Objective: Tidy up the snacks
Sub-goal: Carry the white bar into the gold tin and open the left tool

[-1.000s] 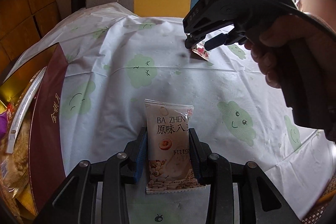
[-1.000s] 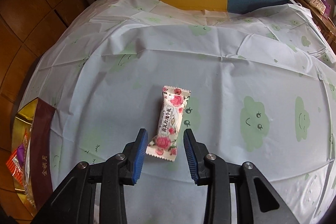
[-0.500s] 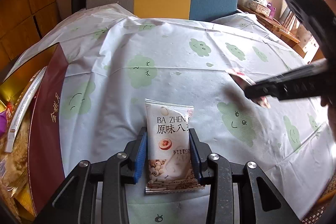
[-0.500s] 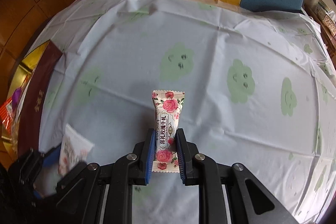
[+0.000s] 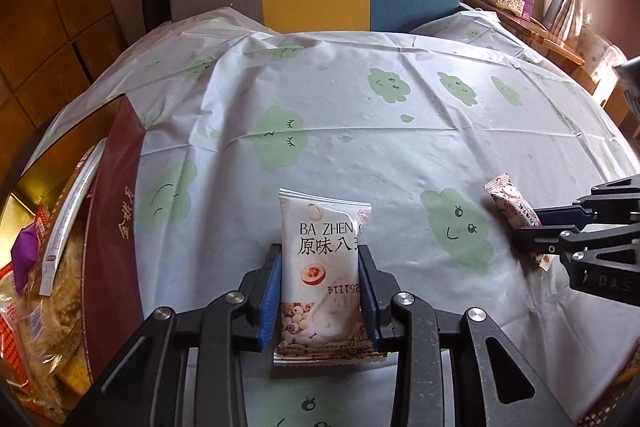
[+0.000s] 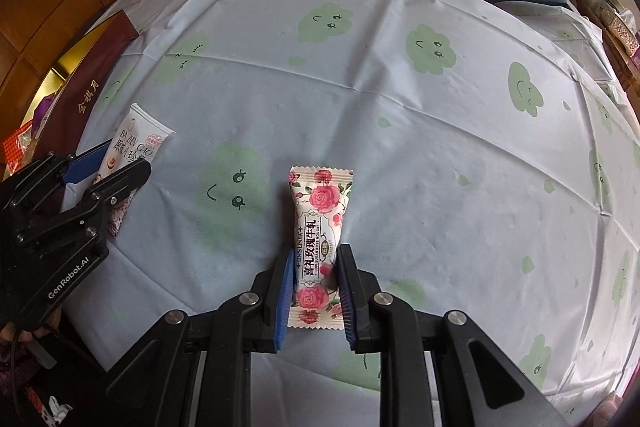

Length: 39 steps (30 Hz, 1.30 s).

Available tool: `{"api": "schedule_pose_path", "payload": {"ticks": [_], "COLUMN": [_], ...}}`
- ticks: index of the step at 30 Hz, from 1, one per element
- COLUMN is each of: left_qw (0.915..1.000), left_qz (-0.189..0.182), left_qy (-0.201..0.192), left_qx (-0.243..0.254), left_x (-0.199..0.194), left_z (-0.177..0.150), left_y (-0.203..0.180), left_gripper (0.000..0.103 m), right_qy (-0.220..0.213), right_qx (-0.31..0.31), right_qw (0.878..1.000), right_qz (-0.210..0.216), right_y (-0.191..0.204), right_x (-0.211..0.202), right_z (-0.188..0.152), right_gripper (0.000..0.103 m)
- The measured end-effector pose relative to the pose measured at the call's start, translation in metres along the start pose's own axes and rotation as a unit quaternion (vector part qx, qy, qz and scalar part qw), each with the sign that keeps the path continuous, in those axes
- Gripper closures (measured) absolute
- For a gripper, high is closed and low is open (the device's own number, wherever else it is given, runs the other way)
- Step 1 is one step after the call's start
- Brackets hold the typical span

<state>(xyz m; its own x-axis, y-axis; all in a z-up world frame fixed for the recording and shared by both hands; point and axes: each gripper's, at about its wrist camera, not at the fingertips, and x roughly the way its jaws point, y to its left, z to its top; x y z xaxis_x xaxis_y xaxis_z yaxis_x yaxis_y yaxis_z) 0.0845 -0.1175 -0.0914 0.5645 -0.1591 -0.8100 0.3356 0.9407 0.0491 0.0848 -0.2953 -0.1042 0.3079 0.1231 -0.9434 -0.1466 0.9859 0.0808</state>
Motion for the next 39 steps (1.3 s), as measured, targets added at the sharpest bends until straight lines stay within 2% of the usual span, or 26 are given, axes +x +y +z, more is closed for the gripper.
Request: {"api": "schedule_pose_path", "payload": {"ticks": [6, 17, 26, 30, 34, 36, 39], "left_qw": [0.9991, 0.9944, 0.9881, 0.9796, 0.9646, 0.9566, 0.9489], "left_qz": [0.018, 0.064, 0.087, 0.1, 0.112, 0.112, 0.096], "left_qy": [-0.036, -0.071, -0.069, -0.06, -0.052, -0.05, -0.051], "left_qx": [-0.013, -0.044, -0.106, -0.164, -0.233, -0.264, -0.296], "left_x": [-0.038, -0.091, -0.113, -0.121, -0.131, -0.135, -0.137], "left_z": [0.004, 0.002, -0.013, -0.027, -0.047, -0.058, -0.072], "left_y": [0.013, 0.046, 0.104, 0.153, 0.21, 0.233, 0.253], "left_gripper": [0.068, 0.068, 0.068, 0.068, 0.068, 0.068, 0.068], "right_qy": [-0.007, -0.011, -0.016, -0.02, -0.02, -0.019, -0.019], "right_qx": [-0.035, -0.043, -0.07, -0.08, -0.083, -0.085, -0.088], "right_qw": [0.999, 0.998, 0.996, 0.995, 0.994, 0.994, 0.994], "right_qz": [-0.03, -0.036, -0.057, -0.064, -0.065, -0.067, -0.069], "right_y": [0.013, 0.014, 0.03, 0.036, 0.034, 0.035, 0.037], "right_x": [0.001, 0.0, 0.004, 0.004, 0.001, 0.0, 0.0], "right_z": [0.0, -0.002, -0.003, -0.005, -0.007, -0.008, -0.007], "right_gripper": [0.081, 0.081, 0.081, 0.081, 0.081, 0.081, 0.081]}}
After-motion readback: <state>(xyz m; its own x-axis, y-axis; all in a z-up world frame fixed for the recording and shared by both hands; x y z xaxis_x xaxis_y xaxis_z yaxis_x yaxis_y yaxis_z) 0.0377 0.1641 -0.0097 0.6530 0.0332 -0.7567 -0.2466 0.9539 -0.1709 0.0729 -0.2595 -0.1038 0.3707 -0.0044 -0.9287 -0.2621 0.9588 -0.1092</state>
